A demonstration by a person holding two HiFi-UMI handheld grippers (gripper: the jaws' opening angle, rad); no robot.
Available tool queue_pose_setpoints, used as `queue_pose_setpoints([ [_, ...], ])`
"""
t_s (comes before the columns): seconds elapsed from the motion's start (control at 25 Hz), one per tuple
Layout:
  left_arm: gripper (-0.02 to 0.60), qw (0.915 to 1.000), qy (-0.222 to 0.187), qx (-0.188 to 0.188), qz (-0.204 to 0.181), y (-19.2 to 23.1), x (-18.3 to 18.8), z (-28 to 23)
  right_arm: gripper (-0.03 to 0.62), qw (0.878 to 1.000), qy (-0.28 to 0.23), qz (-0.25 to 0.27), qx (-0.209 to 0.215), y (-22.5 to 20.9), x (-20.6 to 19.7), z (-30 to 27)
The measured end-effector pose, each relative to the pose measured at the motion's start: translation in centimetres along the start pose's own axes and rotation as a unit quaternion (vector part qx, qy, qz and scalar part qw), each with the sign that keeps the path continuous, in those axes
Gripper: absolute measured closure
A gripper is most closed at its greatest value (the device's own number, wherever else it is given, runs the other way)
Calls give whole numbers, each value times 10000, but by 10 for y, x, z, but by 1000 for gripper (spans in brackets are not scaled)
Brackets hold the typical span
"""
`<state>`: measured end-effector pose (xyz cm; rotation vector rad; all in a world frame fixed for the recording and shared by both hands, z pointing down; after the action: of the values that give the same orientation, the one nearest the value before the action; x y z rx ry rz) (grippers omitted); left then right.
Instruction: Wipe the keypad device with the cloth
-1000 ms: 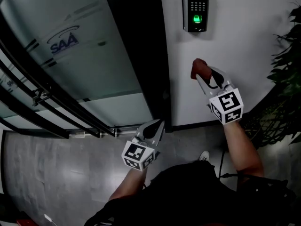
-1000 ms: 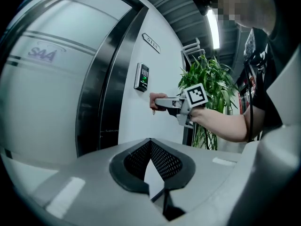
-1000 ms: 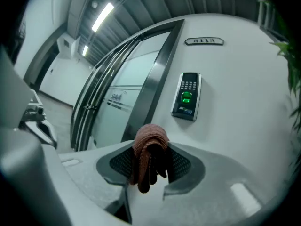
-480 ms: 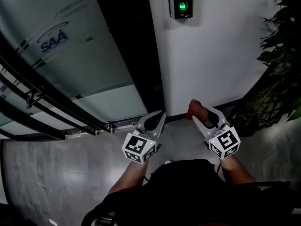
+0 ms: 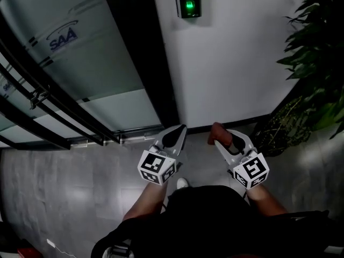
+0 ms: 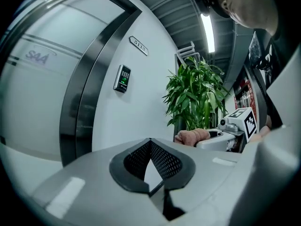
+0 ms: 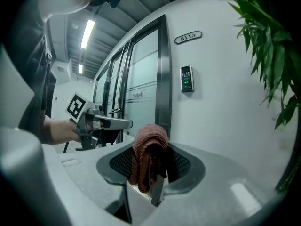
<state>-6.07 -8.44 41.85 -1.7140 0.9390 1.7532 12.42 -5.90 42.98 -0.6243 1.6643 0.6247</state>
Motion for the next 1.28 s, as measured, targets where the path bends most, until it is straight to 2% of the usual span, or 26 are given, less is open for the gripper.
queue_pose_setpoints([
  [0.28,566,10000,74,34,-18,-67,-12,13,445,10000,-73,-20,5,4,-12,63],
  [0.52,566,9998,172,81,-49,-104,-22,28,445,9998,-108,-113,90,11,-21,91],
  [0.84,566,9996,150,206,-119,-121,-26,41,445,9997,-99,-164,153,18,-29,108],
  [1.28,566,9995,105,169,-241,-129,-17,35,445,9998,-126,-141,44,9,-27,119],
])
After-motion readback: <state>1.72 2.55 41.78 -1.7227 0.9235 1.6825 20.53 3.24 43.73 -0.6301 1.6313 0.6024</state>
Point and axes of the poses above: the fingertips, and each gripper's own axes: z backward along the fingers, y to its left, x out of its top, the point moved 6 cm from there along z, backward along the fingers, and after that the axes turned 1 degree about x, right-handed, at the moved point
